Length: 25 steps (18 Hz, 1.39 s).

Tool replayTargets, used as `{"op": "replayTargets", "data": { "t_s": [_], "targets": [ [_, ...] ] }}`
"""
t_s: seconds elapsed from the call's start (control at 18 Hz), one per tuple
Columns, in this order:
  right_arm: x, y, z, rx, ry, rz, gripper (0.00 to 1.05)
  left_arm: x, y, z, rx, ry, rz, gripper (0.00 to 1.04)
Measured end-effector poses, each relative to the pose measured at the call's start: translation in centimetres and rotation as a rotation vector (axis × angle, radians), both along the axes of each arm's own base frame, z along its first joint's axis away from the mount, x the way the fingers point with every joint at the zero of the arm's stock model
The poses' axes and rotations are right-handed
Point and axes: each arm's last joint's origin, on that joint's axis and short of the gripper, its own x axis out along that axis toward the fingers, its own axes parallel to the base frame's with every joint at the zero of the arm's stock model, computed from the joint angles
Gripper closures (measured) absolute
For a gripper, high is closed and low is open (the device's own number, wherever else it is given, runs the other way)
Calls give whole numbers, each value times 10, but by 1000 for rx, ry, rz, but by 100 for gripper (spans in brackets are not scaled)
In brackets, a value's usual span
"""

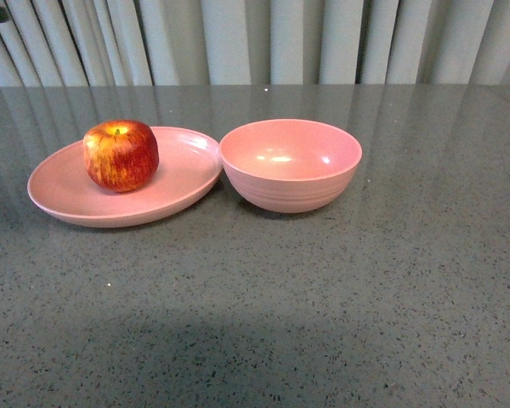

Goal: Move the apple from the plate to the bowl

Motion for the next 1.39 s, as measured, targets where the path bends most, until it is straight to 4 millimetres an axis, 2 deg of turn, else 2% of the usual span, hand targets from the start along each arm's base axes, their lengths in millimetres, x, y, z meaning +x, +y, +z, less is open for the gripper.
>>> {"op": "replayTargets", "data": {
  "t_s": [0.22,0.44,0.61,0.78,1.39],
  "targets": [
    [0,0,0,0,0,0,7,50,-9,2,59,77,-51,7],
    [0,0,0,0,0,0,7,95,-23,-10,109,195,-110,7],
    [0,0,0,0,0,0,7,115,-30,-24,116,280,-130,7],
    [0,0,0,0,0,0,7,126,-33,-33,122,337,-137,7],
    [0,0,0,0,0,0,7,137,-37,-59,133,453,-130,7]
  ]
}}
